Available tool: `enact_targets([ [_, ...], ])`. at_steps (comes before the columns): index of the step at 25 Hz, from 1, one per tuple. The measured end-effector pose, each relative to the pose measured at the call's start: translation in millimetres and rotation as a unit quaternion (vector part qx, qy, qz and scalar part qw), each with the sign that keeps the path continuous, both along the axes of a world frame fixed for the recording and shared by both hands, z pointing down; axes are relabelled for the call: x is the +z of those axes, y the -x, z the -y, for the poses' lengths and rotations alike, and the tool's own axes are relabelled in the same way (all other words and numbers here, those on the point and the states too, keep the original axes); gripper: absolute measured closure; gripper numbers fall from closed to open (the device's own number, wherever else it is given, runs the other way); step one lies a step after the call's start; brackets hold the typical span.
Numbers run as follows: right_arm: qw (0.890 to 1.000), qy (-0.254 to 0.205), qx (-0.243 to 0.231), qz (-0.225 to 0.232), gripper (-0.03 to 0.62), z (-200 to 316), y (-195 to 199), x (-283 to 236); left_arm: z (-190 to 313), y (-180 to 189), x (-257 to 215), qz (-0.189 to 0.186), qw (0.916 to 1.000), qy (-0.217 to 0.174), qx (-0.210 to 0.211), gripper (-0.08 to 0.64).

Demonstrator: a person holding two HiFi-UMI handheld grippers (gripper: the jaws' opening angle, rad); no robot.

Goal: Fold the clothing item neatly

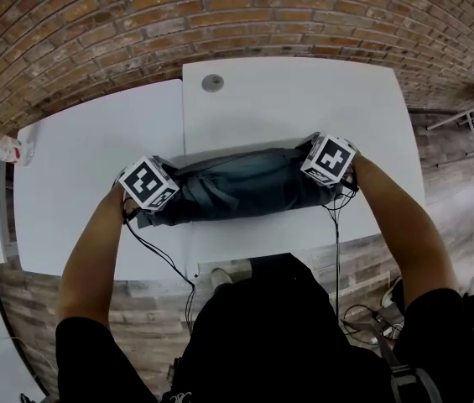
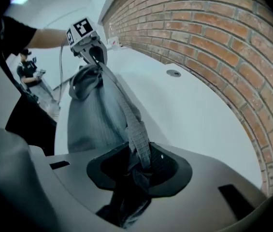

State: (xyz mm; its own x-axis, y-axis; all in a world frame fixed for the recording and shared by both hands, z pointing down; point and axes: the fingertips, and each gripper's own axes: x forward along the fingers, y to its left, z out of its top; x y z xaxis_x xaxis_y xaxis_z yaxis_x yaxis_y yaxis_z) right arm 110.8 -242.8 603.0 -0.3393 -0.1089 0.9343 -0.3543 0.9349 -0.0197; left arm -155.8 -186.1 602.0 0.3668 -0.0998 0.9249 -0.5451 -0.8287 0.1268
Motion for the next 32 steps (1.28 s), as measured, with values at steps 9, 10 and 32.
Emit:
enact_targets([
  [9,0.985,-0.016,0.135,0.104,0.354,19,-18,10,14,11,23,-0.052,0.9887,-0.074,-0.120,0.441],
  [10,0.981,-0.025,0.161,0.109,0.312,24,-24,6,18,18,19,-0.062,0.9843,-0.080,-0.145,0.389],
  [32,0.781,-0.250,0.364,0.442,0.591,-101,-44,-222,-85,151,-154,-0.247,0.8299,-0.328,-0.378,0.561],
])
